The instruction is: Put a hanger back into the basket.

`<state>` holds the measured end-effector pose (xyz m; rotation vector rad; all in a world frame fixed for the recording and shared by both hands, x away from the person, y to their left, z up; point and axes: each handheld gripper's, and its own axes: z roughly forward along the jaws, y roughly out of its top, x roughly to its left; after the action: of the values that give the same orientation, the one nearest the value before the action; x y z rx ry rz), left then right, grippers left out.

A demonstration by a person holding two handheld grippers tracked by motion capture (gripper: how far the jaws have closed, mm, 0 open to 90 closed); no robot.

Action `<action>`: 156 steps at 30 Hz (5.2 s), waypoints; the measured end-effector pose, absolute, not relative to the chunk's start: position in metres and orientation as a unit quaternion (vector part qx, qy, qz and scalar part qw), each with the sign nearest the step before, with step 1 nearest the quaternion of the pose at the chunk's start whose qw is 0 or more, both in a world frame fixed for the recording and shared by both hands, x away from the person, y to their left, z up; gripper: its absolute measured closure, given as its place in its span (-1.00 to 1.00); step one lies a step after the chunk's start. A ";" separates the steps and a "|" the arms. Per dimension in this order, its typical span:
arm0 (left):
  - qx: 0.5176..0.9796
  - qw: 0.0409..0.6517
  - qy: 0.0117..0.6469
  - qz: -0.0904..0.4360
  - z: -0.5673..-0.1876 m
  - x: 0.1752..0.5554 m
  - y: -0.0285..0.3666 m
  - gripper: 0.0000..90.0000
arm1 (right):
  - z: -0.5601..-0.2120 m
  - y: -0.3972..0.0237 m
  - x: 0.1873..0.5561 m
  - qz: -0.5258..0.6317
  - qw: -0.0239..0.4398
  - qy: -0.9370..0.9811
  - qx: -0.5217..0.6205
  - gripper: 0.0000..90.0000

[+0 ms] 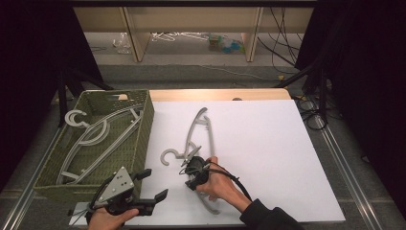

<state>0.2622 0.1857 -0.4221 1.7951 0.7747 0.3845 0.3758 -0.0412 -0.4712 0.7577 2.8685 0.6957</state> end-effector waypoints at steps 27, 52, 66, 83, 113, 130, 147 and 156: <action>0.774 0.521 0.318 0.169 -0.423 0.268 0.179 -0.62 | -0.442 -0.106 0.382 0.218 0.011 0.958 0.186 0.83; 0.843 0.428 0.251 0.210 -0.424 0.317 0.133 -0.44 | -0.408 -0.183 0.338 0.277 -0.020 0.951 0.139 0.83; 0.880 0.380 0.201 0.204 -0.440 0.329 0.122 -0.25 | -0.404 -0.190 0.328 0.290 -0.032 0.948 0.131 0.83; 0.908 0.345 0.098 0.218 -0.450 0.335 0.102 -0.12 | -0.401 -0.190 0.326 0.292 -0.039 0.949 0.112 0.83; 0.920 0.348 -0.014 0.178 -0.416 0.319 0.091 0.76 | -0.412 -0.215 0.349 0.331 -0.022 0.928 0.172 0.21; 0.899 0.388 0.150 0.137 -0.402 0.330 0.108 0.76 | -0.385 -0.213 0.347 0.410 0.089 0.869 0.264 -0.43; 0.862 0.432 0.246 0.102 -0.383 0.329 0.133 0.76 | -0.367 -0.212 0.324 0.463 0.138 0.837 0.258 -0.48; 0.838 0.463 0.268 0.107 -0.372 0.329 0.149 0.76 | -0.384 -0.220 0.315 0.482 0.148 0.820 0.271 -0.52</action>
<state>0.3286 0.1488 -0.3719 2.0590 0.6590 0.2632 0.3148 -0.2197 -0.3845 0.7801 2.3582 1.3863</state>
